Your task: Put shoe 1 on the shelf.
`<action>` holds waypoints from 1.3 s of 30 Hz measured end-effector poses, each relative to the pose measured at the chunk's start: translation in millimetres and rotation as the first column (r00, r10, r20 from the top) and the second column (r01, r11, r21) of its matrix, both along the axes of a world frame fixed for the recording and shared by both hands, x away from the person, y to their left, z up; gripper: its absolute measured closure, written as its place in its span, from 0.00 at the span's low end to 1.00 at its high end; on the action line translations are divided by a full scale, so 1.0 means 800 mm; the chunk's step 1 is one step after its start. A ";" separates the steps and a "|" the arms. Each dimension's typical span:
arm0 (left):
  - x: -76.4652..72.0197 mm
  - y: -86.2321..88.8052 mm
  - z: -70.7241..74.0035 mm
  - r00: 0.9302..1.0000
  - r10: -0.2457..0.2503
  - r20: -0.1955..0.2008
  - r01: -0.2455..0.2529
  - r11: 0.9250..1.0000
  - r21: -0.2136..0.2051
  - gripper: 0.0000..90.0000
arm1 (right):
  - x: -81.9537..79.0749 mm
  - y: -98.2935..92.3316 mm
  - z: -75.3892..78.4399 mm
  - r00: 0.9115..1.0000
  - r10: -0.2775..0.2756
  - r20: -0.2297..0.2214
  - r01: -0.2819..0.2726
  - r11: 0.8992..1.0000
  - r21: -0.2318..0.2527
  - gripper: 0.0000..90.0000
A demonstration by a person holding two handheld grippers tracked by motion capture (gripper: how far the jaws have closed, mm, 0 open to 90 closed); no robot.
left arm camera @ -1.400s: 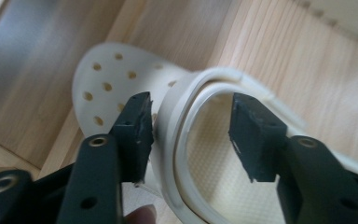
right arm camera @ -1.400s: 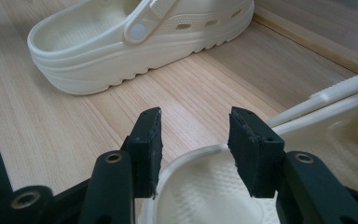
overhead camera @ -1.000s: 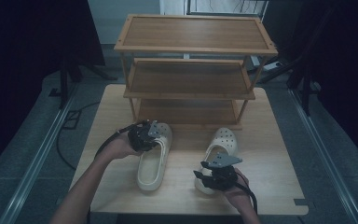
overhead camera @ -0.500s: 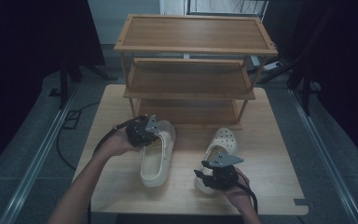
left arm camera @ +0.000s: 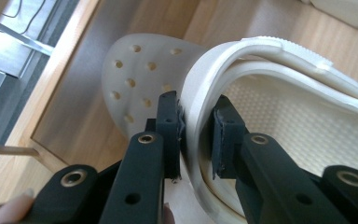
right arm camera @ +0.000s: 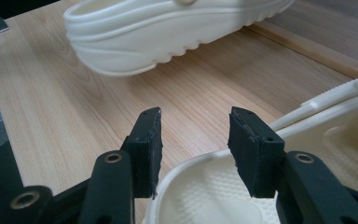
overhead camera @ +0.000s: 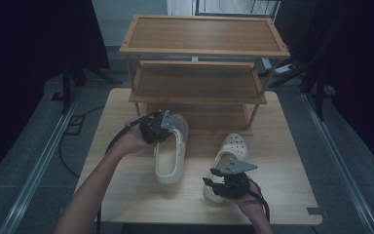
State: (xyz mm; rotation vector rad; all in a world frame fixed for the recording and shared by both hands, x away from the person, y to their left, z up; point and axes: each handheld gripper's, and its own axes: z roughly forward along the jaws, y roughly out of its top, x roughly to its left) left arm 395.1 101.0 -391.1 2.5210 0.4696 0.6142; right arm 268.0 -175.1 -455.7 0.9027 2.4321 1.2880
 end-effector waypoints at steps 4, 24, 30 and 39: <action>0.020 -0.012 0.003 1.000 -0.011 0.026 0.009 0.999 0.053 0.86 | -0.001 -0.001 -0.002 1.000 -0.007 0.000 0.007 1.000 -0.001 0.60; 0.084 -0.048 -0.032 0.994 0.049 0.102 -0.058 0.995 0.086 0.86 | -0.011 -0.013 0.001 0.999 -0.043 0.006 0.043 0.999 -0.005 0.60; 0.091 -0.052 -0.039 0.990 0.072 0.118 -0.083 0.993 0.086 0.86 | -0.012 -0.011 -0.002 0.999 -0.043 0.001 0.043 0.999 -0.009 0.60; 0.079 -0.069 -0.042 0.992 0.063 0.110 -0.075 0.991 0.110 0.74 | -0.013 -0.006 -0.004 1.000 -0.031 0.001 0.031 0.999 -0.022 0.60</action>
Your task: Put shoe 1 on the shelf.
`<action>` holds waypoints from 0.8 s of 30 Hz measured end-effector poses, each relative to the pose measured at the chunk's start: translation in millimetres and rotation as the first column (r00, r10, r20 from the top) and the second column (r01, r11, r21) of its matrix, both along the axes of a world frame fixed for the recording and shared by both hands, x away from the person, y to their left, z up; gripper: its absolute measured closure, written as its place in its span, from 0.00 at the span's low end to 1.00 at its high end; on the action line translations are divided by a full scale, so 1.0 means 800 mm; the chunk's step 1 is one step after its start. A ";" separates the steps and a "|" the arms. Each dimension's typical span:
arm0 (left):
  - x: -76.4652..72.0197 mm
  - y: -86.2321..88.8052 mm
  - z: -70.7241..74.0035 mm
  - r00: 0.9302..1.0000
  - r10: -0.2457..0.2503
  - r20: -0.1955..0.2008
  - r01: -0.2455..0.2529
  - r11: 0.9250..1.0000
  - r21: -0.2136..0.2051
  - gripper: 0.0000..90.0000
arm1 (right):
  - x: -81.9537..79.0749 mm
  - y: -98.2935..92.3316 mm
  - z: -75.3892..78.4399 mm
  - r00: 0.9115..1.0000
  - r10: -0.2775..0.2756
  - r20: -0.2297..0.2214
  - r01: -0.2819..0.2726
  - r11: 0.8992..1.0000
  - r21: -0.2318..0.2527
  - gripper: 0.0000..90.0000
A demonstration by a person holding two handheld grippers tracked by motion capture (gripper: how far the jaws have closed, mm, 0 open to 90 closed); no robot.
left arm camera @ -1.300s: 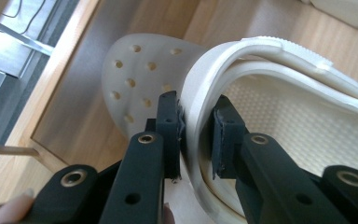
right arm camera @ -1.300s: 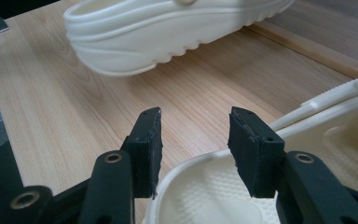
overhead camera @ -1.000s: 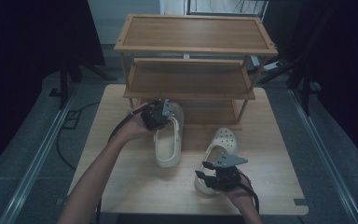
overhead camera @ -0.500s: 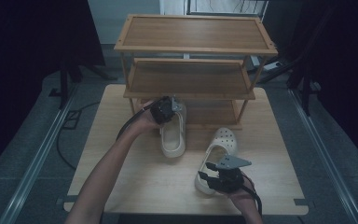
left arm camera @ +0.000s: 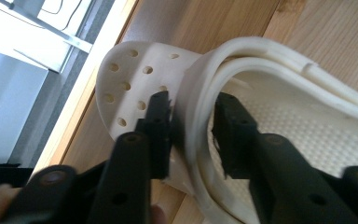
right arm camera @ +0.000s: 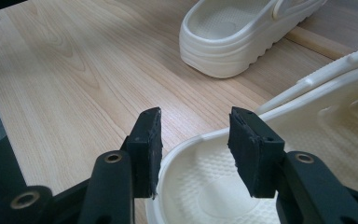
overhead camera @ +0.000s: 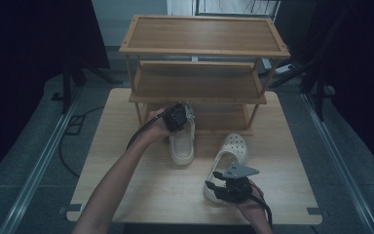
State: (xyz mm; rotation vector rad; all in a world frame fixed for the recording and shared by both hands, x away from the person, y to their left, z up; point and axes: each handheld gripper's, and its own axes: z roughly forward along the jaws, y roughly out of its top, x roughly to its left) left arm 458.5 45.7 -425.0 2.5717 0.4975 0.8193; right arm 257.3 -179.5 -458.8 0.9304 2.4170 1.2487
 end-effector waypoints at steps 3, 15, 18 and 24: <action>-0.005 0.002 0.007 1.000 0.011 -0.018 -0.012 0.999 -0.044 0.60 | 0.000 0.000 0.000 1.000 -0.001 0.001 0.001 1.000 0.001 0.60; -0.053 0.025 0.034 0.998 -0.055 -0.041 0.048 0.987 -0.152 0.54 | -0.001 0.000 0.001 1.000 -0.001 0.005 0.001 1.000 0.000 0.60; -0.075 0.031 0.039 0.997 -0.061 -0.048 0.052 0.983 -0.176 0.65 | -0.001 0.001 0.001 1.000 0.000 0.003 0.000 1.000 0.000 0.60; -0.122 0.034 0.037 0.985 -0.138 -0.106 0.117 0.976 -0.185 0.88 | -0.002 -0.002 0.003 1.000 -0.007 0.006 0.007 1.000 0.007 0.60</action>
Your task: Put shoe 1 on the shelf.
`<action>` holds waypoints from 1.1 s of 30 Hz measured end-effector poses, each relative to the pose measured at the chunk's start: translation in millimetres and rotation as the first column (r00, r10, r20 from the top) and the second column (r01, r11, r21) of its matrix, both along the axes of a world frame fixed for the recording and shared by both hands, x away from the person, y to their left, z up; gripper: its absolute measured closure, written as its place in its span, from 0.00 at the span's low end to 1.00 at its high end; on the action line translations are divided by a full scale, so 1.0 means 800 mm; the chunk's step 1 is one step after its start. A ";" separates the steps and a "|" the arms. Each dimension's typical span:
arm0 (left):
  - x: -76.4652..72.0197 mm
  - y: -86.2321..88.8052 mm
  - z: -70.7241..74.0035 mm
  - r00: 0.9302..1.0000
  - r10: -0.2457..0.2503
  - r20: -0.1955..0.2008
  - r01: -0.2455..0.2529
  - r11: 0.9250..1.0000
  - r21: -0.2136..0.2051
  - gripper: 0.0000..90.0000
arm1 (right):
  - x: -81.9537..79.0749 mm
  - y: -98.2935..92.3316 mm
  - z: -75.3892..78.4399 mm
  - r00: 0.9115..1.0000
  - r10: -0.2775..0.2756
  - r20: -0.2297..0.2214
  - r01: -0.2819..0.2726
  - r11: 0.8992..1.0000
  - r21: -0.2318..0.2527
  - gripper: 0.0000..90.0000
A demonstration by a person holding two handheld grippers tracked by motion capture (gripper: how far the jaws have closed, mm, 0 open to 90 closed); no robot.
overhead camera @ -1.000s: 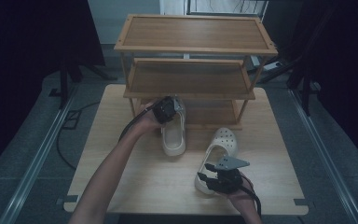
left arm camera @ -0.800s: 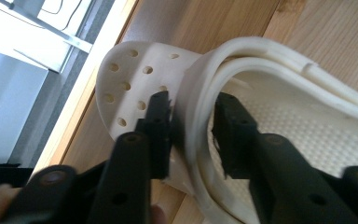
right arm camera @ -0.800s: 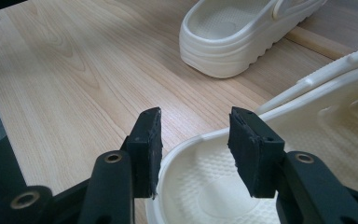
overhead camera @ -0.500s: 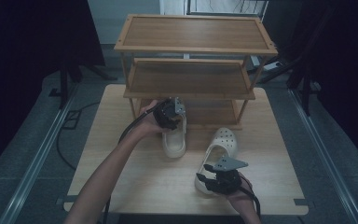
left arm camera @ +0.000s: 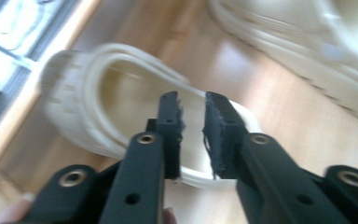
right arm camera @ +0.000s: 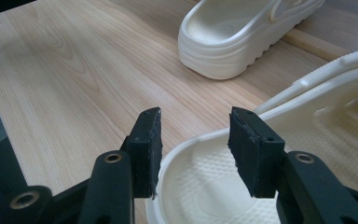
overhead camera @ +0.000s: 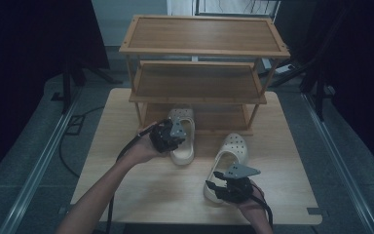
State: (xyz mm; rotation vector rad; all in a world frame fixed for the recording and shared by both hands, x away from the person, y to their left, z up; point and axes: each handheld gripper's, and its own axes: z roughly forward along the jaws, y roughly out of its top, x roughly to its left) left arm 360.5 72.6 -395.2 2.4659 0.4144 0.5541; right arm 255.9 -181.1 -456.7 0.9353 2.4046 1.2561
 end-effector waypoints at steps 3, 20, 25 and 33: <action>-0.021 -0.005 -0.013 0.998 -0.041 -0.039 0.041 0.999 0.015 0.93 | -0.001 -0.002 0.001 1.000 -0.003 0.002 0.003 1.000 -0.001 0.60; -0.017 -0.015 -0.084 0.987 0.019 -0.160 -0.012 0.999 0.046 0.96 | 0.001 -0.006 -0.004 1.000 -0.013 -0.008 0.013 1.000 -0.005 0.60; -0.007 -0.018 -0.080 0.992 0.072 -0.100 -0.064 0.995 0.076 0.97 | 0.001 -0.005 -0.004 1.000 -0.007 -0.011 0.007 1.000 -0.009 0.60; 0.026 -0.020 -0.073 0.988 0.152 -0.037 -0.148 0.983 0.110 0.97 | 0.001 -0.004 -0.006 1.000 -0.009 -0.012 0.009 1.000 -0.010 0.60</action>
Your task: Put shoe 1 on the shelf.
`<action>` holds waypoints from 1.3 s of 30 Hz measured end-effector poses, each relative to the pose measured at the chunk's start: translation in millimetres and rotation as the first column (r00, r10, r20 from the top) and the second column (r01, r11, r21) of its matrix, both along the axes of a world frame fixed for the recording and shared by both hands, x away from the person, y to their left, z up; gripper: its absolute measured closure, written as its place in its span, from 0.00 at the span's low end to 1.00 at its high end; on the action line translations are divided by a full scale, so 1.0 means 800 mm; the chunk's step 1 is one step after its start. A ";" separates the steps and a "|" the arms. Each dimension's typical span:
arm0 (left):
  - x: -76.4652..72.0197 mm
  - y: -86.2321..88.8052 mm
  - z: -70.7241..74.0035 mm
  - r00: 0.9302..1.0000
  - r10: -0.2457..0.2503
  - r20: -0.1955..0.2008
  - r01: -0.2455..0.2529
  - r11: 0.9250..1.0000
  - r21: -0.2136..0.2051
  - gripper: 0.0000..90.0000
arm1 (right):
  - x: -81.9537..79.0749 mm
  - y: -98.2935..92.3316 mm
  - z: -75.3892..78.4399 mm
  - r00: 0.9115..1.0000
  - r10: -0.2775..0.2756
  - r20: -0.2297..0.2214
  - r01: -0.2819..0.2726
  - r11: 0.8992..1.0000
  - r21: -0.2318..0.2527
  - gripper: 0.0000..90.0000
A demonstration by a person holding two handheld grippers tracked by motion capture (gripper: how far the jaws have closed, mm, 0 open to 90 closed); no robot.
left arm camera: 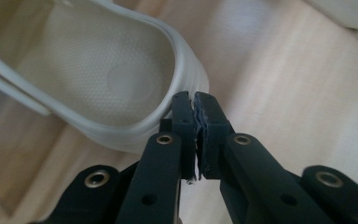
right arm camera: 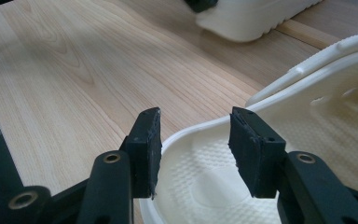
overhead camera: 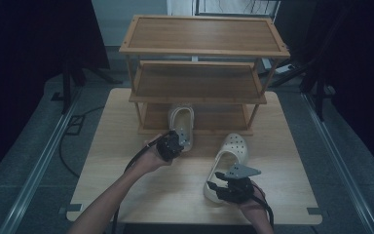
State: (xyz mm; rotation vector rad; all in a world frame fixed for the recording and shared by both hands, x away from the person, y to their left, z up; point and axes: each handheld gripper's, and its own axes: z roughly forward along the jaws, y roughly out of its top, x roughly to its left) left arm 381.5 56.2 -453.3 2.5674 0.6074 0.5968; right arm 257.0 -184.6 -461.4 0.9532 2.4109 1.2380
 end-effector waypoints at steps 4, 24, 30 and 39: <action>0.019 -0.004 -0.003 0.999 0.039 -0.001 -0.039 0.999 -0.035 0.96 | 0.000 -0.001 -0.001 1.000 0.002 -0.002 -0.002 1.000 0.001 0.60; 0.068 -0.015 -0.008 0.988 0.149 0.029 -0.148 0.989 -0.024 0.95 | 0.001 -0.003 0.000 1.000 0.002 -0.006 -0.002 1.000 0.012 0.60; 0.063 -0.016 -0.010 0.988 0.150 0.020 -0.150 0.988 -0.039 0.87 | 0.002 -0.002 -0.001 1.000 0.006 -0.006 -0.006 1.000 0.012 0.60; 0.018 0.006 -0.014 0.996 0.083 -0.022 -0.085 0.986 -0.140 0.64 | 0.003 -0.001 0.005 1.000 0.002 0.011 -0.003 1.000 0.029 0.62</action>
